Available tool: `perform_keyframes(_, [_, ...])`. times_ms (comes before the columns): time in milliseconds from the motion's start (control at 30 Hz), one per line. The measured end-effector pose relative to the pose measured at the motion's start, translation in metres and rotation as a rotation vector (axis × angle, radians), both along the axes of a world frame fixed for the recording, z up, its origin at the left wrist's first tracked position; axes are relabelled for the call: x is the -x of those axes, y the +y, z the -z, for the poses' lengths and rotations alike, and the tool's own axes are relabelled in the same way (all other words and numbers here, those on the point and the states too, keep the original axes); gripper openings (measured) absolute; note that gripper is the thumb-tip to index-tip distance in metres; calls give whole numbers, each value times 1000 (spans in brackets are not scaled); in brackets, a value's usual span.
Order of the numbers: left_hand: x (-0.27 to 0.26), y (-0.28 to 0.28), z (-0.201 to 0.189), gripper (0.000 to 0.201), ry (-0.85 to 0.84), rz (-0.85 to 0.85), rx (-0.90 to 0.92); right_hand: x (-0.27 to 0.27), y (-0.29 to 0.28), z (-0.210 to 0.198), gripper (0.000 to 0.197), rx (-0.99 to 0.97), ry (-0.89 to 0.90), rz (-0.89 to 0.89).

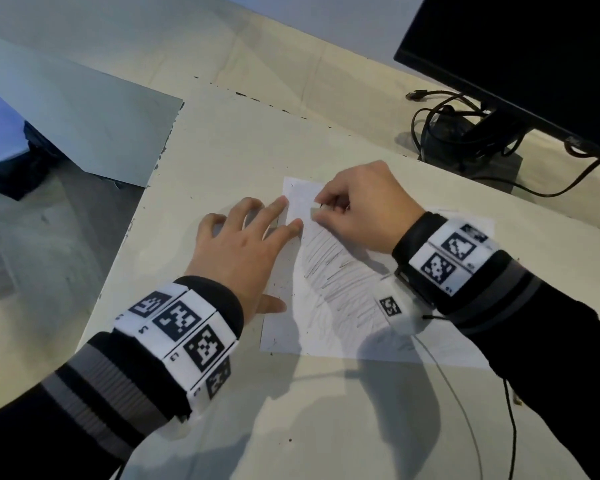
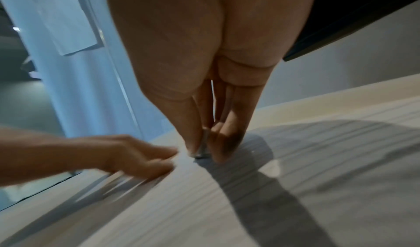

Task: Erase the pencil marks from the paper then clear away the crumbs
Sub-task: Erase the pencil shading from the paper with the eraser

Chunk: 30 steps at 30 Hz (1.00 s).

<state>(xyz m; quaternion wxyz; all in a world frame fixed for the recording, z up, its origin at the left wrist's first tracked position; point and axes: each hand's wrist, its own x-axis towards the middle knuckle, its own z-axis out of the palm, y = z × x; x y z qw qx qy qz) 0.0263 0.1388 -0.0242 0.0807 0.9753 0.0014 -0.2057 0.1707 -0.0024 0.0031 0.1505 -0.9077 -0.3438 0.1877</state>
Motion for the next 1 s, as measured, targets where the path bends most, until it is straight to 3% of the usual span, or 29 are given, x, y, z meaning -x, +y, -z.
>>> perform_keyframes(100, [-1,0,0,105,8,4,-9,-16,-3,1,14,-26,-48,134])
perform_keyframes(267, [0,0,0,105,5,1,-4,9,-8,3,13,-23,-1,-37])
perform_keyframes(400, [-1,0,-1,106,14,6,-14,-5,-11,3,14,-41,-58,84])
perform_keyframes(533, [-2,0,-1,107,6,5,-17,12,-12,2,14,-7,-27,-82])
perform_keyframes(700, [-1,1,0,107,4,1,-2,4,-14,4,13,-40,-62,18])
perform_keyframes(833, [-1,2,0,106,-5,7,-6,23,-15,5,10,-15,7,-128])
perform_keyframes(1000, [-1,1,2,107,0,3,-3,11,-18,5,12,-42,-49,25])
